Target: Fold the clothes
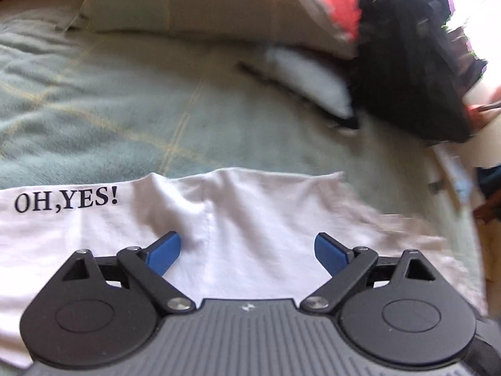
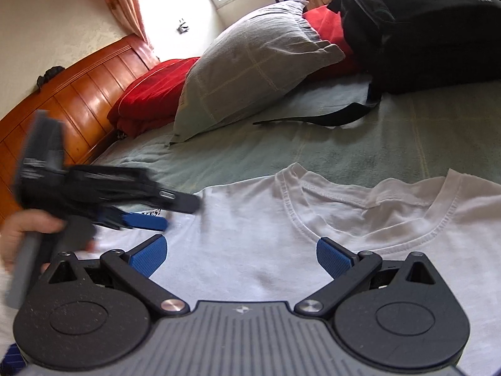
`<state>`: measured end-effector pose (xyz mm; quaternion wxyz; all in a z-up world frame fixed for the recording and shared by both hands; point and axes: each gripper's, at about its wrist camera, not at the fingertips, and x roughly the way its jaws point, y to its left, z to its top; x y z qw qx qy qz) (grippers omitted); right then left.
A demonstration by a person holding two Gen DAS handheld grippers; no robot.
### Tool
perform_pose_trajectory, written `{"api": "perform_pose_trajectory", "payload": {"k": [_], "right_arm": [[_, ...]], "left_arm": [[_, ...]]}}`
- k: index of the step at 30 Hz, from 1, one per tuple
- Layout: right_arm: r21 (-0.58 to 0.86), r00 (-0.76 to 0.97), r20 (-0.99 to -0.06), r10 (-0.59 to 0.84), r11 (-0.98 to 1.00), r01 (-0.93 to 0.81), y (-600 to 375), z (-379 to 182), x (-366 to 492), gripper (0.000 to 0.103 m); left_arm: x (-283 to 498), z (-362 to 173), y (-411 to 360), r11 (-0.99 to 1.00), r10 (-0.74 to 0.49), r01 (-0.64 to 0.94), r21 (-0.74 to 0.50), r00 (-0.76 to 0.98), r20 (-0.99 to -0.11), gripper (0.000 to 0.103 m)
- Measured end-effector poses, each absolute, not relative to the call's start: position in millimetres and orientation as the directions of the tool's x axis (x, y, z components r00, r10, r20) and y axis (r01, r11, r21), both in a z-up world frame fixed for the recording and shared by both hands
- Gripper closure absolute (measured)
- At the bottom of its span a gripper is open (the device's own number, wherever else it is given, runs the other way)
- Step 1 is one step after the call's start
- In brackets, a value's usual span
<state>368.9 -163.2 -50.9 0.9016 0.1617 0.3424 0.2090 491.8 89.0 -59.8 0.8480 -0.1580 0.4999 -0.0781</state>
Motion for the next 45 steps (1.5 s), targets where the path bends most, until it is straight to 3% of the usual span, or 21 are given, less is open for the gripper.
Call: {"api": "perform_pose_trajectory", "payload": {"k": [7,17,26,29,34,38,45], "right_arm": [[0.454,0.689,-0.533,0.491,0.853,-0.257,-168.4,-52.6,371.1,0.000],[0.476,0.684,-0.530,0.500,0.844,-0.248,-169.5,-53.6,372.5,0.000],[0.457,0.665,-0.546,0.509,0.847,-0.273,-158.9,-58.6,371.3,0.000],[0.459,0.672,-0.542,0.505,0.848,-0.266,-160.8,-58.4,371.2,0.000],[0.478,0.664,-0.554,0.503,0.845,-0.241,-163.6,-63.8,376.2,0.000],[0.488,0.647,-0.567,0.510,0.841,-0.235,-161.9,-68.1,378.7,0.000],[0.477,0.655,-0.567,0.500,0.847,-0.233,-161.9,-69.3,378.1,0.000]], "left_arm": [[511.2,-59.1,102.2,0.941,-0.209,-0.106,-0.322,0.565,-0.798,0.012],[418.8,-1.0,148.4,0.950,-0.197,-0.084,-0.301,0.587,-0.785,0.010],[380.0,-45.5,183.4,0.931,-0.141,-0.201,-0.306,0.575,-0.806,0.010],[361.5,-62.4,197.6,0.897,-0.149,-0.255,-0.361,0.596,-0.789,0.010],[330.8,-51.1,203.9,0.894,-0.134,-0.272,-0.356,0.595,-0.792,0.011],[339.1,-29.2,221.0,0.885,-0.109,-0.274,-0.375,0.663,-0.741,0.011],[351.5,-44.1,247.4,0.830,-0.062,-0.382,-0.407,0.662,-0.747,0.012]]}}
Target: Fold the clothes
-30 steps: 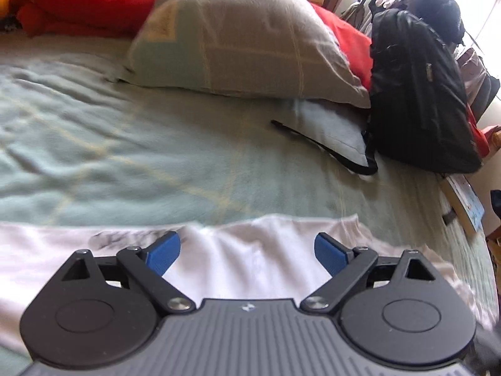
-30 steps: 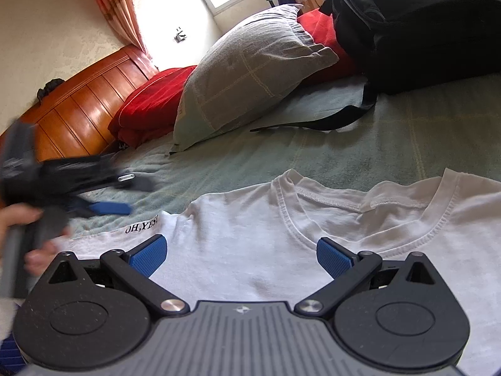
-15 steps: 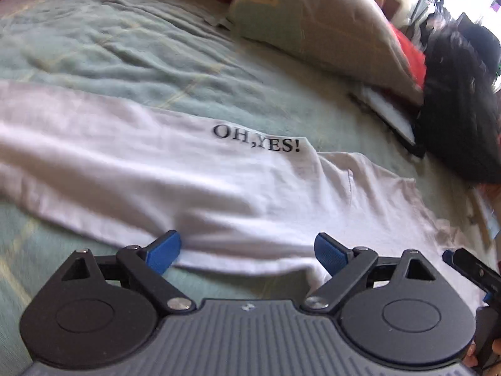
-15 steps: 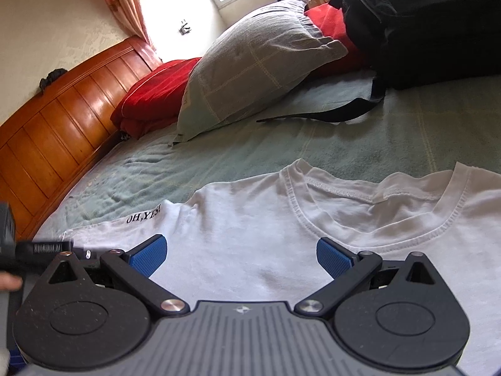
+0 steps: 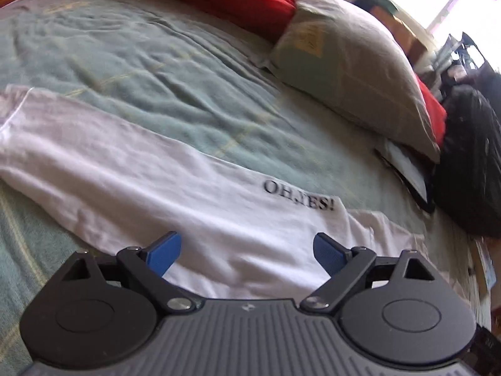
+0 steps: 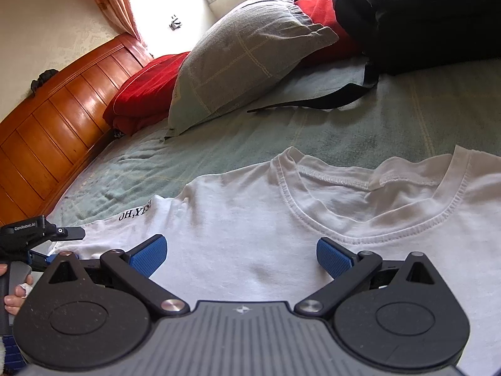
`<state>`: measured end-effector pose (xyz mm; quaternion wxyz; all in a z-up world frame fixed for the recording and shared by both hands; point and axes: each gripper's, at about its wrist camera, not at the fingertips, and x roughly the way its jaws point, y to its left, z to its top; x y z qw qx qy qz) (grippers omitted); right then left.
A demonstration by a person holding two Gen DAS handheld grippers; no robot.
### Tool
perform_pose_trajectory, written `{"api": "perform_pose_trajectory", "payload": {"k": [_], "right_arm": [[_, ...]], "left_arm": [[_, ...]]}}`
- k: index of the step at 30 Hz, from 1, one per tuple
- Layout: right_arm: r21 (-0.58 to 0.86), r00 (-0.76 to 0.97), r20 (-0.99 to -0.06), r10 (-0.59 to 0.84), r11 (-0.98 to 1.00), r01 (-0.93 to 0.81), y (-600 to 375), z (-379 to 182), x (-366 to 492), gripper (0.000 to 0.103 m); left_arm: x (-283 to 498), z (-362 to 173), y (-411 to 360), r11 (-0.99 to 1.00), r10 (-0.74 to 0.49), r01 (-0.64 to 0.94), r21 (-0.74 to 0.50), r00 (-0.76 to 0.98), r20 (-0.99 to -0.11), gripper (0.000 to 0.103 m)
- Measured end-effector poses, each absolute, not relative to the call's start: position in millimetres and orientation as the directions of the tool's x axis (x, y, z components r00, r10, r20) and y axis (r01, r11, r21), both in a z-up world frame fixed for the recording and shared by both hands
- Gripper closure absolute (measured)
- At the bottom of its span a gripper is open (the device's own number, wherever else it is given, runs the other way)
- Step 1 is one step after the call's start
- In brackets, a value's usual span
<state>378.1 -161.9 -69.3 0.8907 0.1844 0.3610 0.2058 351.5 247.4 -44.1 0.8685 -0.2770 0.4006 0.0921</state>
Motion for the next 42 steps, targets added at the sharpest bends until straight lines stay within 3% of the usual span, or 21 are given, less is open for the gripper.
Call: {"api": "perform_pose_trajectory", "payload": {"k": [4,7,12,16,19,20,21,22,26,32,35,37,39,42], "right_arm": [[0.482,0.653,-0.568,0.501,0.845,-0.229,-162.7,-72.4,380.0,0.000],[0.485,0.652,-0.568,0.502,0.845,-0.228,-163.0,-72.4,379.8,0.000],[0.495,0.653,-0.565,0.504,0.840,-0.220,-164.2,-72.7,380.2,0.000],[0.483,0.656,-0.568,0.498,0.847,-0.224,-161.7,-73.0,380.2,0.000],[0.473,0.658,-0.569,0.493,0.851,-0.228,-160.1,-73.8,379.9,0.000],[0.472,0.658,-0.570,0.492,0.851,-0.228,-159.8,-74.0,379.9,0.000],[0.473,0.658,-0.569,0.493,0.851,-0.228,-160.1,-74.2,379.9,0.000],[0.474,0.658,-0.569,0.493,0.851,-0.228,-160.3,-74.3,380.0,0.000],[0.487,0.657,-0.565,0.500,0.844,-0.224,-162.6,-74.7,381.1,0.000],[0.493,0.657,-0.562,0.502,0.842,-0.220,-163.2,-75.4,381.7,0.000],[0.490,0.658,-0.563,0.500,0.843,-0.221,-162.8,-75.3,381.3,0.000],[0.490,0.658,-0.563,0.500,0.843,-0.221,-162.8,-75.3,381.5,0.000],[0.489,0.659,-0.563,0.499,0.844,-0.221,-162.8,-75.2,381.3,0.000],[0.482,0.660,-0.565,0.495,0.847,-0.224,-162.0,-75.0,380.7,0.000]], "left_arm": [[324.2,-43.9,253.6,0.813,-0.043,-0.398,-0.425,0.687,-0.725,0.012],[301.9,-50.5,268.2,0.769,-0.033,-0.436,-0.467,0.703,-0.710,0.020],[279.3,-77.2,310.0,0.624,-0.015,-0.507,-0.595,0.753,-0.658,0.051],[274.9,-94.2,334.0,0.516,0.009,-0.509,-0.689,0.808,-0.589,0.054],[276.9,-98.0,334.6,0.521,0.036,-0.504,-0.689,0.819,-0.573,0.056],[278.5,-97.2,331.6,0.536,0.057,-0.520,-0.665,0.808,-0.586,0.064],[280.3,-95.5,327.9,0.553,0.083,-0.544,-0.631,0.790,-0.608,0.081],[282.0,-94.0,324.6,0.568,0.110,-0.567,-0.596,0.770,-0.628,0.088],[282.7,-86.6,317.6,0.579,0.160,-0.601,-0.550,0.746,-0.647,0.098],[275.8,-72.4,308.8,0.624,0.186,-0.624,-0.470,0.703,-0.686,0.098],[276.3,-59.5,301.1,0.674,0.239,-0.639,-0.372,0.664,-0.708,0.097],[278.2,-48.0,296.4,0.718,0.273,-0.621,-0.313,0.666,-0.694,0.088],[287.7,-41.6,298.2,0.741,0.294,-0.605,-0.291,0.682,-0.670,0.066],[306.8,-42.3,308.1,0.751,0.306,-0.602,-0.270,0.681,-0.665,0.060]]}}
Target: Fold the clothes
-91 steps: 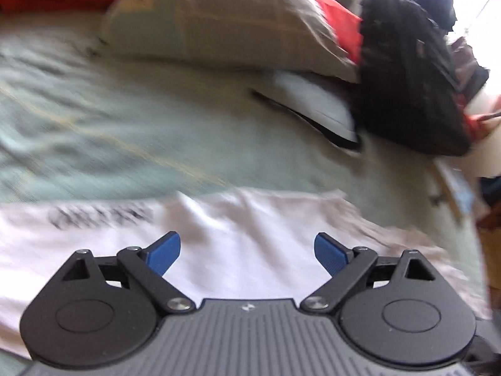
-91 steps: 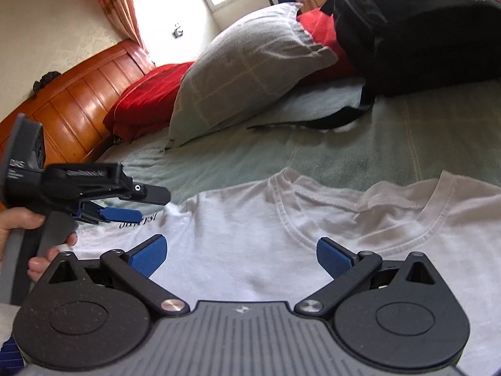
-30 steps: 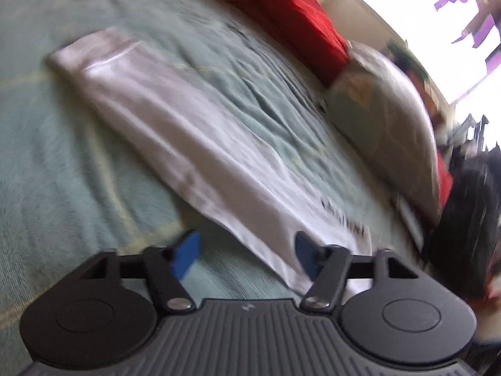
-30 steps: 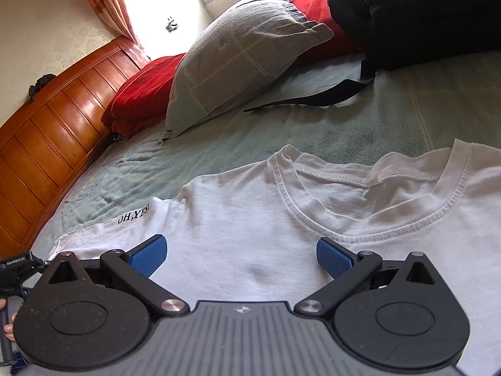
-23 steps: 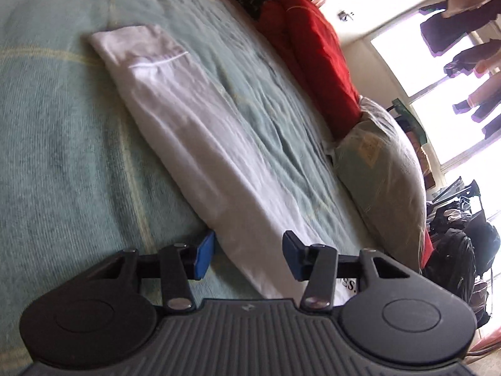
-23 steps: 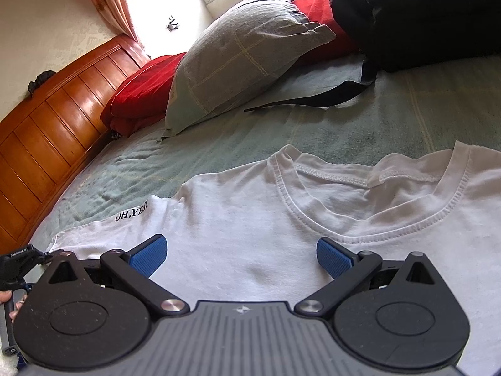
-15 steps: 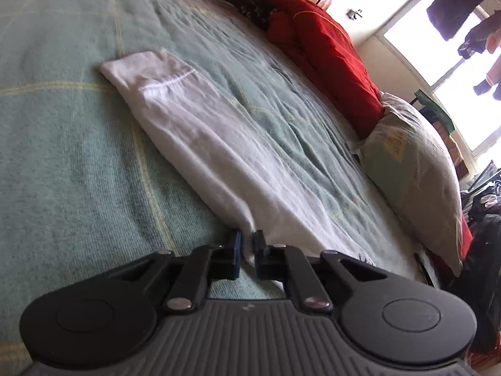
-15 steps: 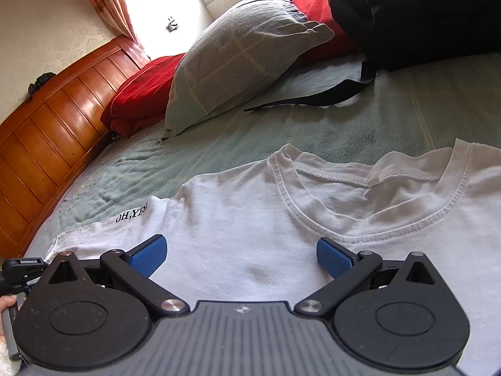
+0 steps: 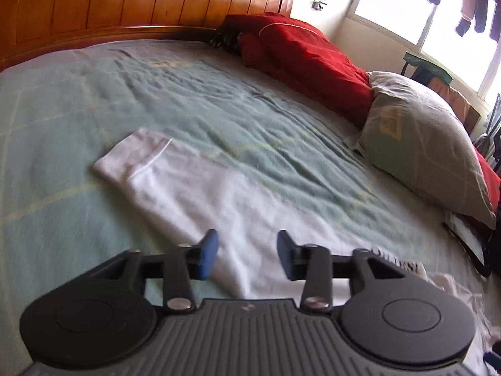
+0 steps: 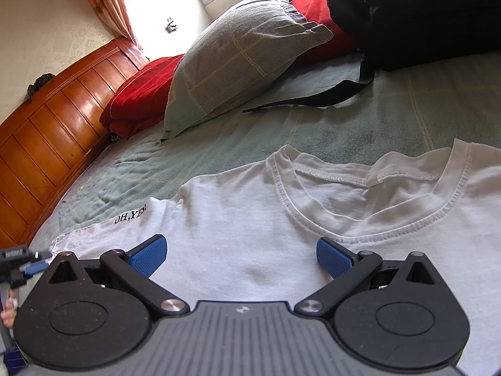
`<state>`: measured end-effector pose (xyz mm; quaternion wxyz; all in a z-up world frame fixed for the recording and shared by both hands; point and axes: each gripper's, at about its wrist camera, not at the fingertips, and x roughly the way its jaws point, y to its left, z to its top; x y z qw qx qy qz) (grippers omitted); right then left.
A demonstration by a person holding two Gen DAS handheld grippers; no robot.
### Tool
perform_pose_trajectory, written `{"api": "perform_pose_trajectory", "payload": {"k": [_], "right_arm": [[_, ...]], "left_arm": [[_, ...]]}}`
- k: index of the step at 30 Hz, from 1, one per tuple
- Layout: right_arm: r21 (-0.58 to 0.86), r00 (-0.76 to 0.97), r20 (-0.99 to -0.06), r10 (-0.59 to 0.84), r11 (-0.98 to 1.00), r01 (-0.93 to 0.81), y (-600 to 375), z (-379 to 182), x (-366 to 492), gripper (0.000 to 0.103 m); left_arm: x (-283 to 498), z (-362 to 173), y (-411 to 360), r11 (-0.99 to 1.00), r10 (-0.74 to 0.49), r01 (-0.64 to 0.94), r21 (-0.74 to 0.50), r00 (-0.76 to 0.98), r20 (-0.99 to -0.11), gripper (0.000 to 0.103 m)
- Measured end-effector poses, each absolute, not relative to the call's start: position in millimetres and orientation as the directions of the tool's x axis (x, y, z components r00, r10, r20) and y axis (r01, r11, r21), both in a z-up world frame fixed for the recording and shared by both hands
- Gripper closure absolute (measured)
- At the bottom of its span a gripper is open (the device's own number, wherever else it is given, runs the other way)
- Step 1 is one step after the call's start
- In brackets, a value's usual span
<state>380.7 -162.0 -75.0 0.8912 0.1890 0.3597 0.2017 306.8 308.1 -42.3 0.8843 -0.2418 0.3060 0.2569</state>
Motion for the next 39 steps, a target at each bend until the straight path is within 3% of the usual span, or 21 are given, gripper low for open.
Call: {"api": "perform_pose_trajectory", "payload": {"k": [3,10,13,17,21,24,27,33,39], "right_arm": [[0.476,0.661,-0.566,0.493,0.850,-0.226,-161.8,-74.7,380.5,0.000],[0.452,0.650,-0.584,0.487,0.860,-0.238,-158.1,-71.4,379.1,0.000],[0.440,0.607,-0.611,0.509,0.855,-0.275,-152.2,-60.5,375.7,0.000],[0.445,0.520,-0.578,0.629,0.777,-0.445,-138.8,-35.8,356.7,0.000],[0.422,0.459,-0.557,0.692,0.712,-0.561,-121.5,-27.3,340.5,0.000],[0.383,0.458,-0.580,0.674,0.722,-0.576,-112.2,-30.2,336.1,0.000],[0.385,0.458,-0.587,0.667,0.728,-0.567,-110.7,-34.0,336.8,0.000],[0.400,0.477,-0.592,0.650,0.750,-0.527,-116.3,-39.7,342.3,0.000],[0.401,0.483,-0.587,0.650,0.751,-0.524,-116.8,-39.4,344.5,0.000]], "left_arm": [[317.3,-60.4,326.5,0.727,0.356,-0.660,-0.192,0.600,-0.716,0.060],[317.6,-53.0,339.9,0.686,0.496,-0.728,-0.023,0.490,-0.717,0.062],[323.9,-41.0,306.5,0.779,0.430,-0.627,-0.023,0.561,-0.707,0.058],[342.5,-33.2,245.6,0.918,0.217,-0.388,-0.081,0.662,-0.718,0.048],[370.8,-39.7,189.6,0.980,0.104,-0.194,-0.035,0.663,-0.741,0.046],[392.0,-56.9,175.9,0.984,0.144,-0.172,0.046,0.622,-0.769,0.044],[402.7,-67.3,193.2,0.972,0.159,-0.235,0.009,0.630,-0.760,0.037],[411.4,-57.7,216.5,0.935,0.191,-0.351,-0.055,0.626,-0.756,0.040],[384.7,-43.9,182.8,0.971,0.106,-0.235,-0.055,0.621,-0.776,0.039]]}}
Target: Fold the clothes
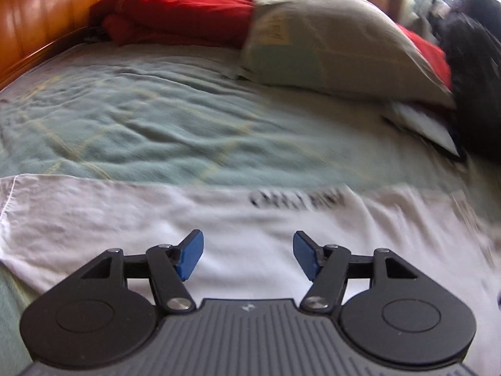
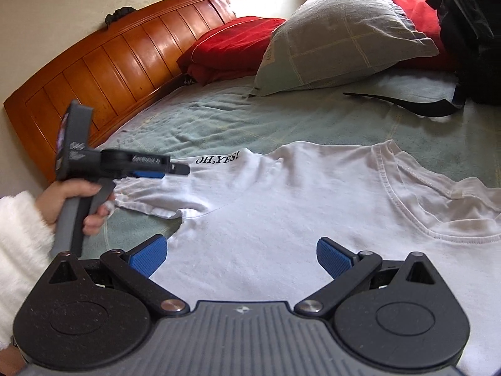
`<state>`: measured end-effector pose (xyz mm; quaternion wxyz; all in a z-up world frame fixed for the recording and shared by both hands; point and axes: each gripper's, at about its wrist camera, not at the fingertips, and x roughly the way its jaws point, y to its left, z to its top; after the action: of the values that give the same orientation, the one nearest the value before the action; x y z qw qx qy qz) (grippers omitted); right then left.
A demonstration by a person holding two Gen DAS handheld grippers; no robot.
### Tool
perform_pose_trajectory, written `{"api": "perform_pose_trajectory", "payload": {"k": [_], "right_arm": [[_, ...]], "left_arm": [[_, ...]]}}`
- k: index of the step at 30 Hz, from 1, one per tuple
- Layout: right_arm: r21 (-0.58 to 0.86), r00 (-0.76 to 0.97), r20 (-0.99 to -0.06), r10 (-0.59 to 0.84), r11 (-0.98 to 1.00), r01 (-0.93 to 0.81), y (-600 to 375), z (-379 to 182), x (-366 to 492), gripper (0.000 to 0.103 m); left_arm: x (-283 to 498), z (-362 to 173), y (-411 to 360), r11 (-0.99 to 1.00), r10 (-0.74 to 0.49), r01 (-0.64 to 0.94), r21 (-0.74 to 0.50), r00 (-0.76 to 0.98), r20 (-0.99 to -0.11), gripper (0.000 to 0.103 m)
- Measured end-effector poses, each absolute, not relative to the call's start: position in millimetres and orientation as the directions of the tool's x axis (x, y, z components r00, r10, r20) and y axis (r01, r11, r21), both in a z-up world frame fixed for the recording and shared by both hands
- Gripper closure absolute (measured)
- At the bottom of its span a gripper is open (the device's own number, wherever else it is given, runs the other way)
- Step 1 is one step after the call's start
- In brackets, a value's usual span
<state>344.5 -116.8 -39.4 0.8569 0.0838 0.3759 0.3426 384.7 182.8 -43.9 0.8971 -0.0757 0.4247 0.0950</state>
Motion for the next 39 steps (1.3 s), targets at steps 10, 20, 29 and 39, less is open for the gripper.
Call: {"api": "perform_pose_trajectory", "payload": {"k": [10,20,29,39], "right_arm": [[0.398,0.467,-0.610,0.640,0.757,-0.518,-109.7,-47.4,347.3,0.000],[0.418,0.483,-0.596,0.641,0.761,-0.496,-117.1,-46.9,350.0,0.000],[0.396,0.494,-0.595,0.634,0.766,-0.507,-113.3,-45.1,346.7,0.000],[0.413,0.499,-0.598,0.628,0.774,-0.480,-118.1,-49.5,353.0,0.000]], "left_arm": [[410.2,-67.9,205.2,0.952,0.172,-0.305,-0.031,0.617,-0.768,0.031],[363.6,-30.6,162.2,0.981,0.061,-0.173,-0.088,0.705,-0.707,0.034],[358.2,-61.1,122.8,0.992,-0.022,-0.078,-0.096,0.650,-0.759,0.035],[342.2,-43.7,125.5,0.993,-0.041,-0.054,-0.107,0.688,-0.724,0.033]]}}
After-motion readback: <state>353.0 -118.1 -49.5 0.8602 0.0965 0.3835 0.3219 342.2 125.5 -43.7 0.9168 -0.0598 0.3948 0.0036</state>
